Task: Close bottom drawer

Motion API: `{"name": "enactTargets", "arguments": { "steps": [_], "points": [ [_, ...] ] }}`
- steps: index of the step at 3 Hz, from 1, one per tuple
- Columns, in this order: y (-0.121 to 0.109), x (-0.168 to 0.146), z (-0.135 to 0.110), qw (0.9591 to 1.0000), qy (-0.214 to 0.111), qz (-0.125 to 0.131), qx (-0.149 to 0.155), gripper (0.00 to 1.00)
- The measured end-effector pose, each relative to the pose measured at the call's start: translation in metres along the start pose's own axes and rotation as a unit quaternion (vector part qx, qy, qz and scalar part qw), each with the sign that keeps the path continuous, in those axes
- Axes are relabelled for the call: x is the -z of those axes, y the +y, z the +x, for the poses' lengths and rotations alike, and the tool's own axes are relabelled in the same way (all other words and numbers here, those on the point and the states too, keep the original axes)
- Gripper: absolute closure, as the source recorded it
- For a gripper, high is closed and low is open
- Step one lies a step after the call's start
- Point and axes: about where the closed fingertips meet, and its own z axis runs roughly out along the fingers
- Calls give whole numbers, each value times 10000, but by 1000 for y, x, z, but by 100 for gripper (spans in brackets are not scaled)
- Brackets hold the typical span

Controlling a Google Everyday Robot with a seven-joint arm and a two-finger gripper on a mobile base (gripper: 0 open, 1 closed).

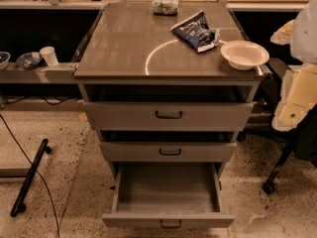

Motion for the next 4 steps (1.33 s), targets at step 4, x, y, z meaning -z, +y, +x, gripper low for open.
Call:
{"name": "enactTargets", "arguments": {
  "steps": [4],
  "points": [
    [50,-113,-14,9991,-268,222,249,0]
  ]
}}
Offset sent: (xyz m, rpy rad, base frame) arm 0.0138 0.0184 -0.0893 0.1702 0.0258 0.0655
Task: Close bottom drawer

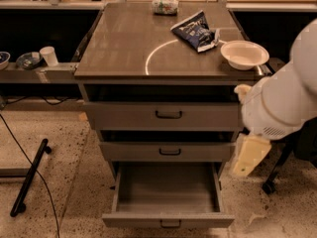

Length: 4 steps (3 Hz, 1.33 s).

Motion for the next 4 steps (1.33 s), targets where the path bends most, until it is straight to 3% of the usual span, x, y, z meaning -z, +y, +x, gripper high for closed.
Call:
{"name": "enactTargets", "arguments": {
  "steps": [1,2,4],
  "points": [
    [17,-37,-1,10000,-3,0,86,0],
    [17,-37,-1,10000,-3,1,85,0],
    [-17,-111,20,9987,-408,279,156,0]
  ]
}}
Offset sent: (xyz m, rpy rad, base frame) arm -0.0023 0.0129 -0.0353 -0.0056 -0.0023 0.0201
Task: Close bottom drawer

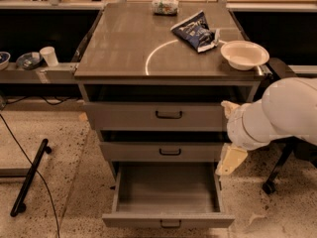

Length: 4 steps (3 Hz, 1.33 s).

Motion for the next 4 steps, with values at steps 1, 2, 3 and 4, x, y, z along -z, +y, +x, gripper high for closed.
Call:
{"name": "enactTargets", "arguments": {
  "steps": [1,2,3,4],
  "points": [
    [-2,-65,8,9998,-200,41,54,0],
    [-9,-115,-2,9964,-825,160,-45,0],
    [5,-128,-3,9937,-1123,65,0,0],
    [3,-160,4,9959,-866,-262,51,0]
  ]
}}
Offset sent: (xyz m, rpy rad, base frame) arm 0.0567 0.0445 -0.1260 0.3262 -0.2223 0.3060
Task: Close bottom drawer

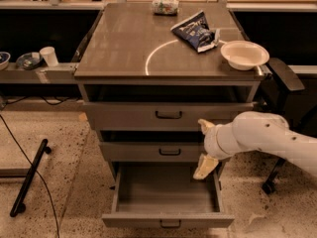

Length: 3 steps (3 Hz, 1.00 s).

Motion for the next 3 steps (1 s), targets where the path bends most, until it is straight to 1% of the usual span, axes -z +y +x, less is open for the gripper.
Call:
{"name": "enactTargets", "arguments": {
  "steps": [1,2,3],
  "points": [
    [10,-50,22,9990,81,-425,-89,0],
    [36,-97,56,9979,-60,-645,-94,0],
    [75,-143,95,9964,-196,-821,35,0]
  ]
}}
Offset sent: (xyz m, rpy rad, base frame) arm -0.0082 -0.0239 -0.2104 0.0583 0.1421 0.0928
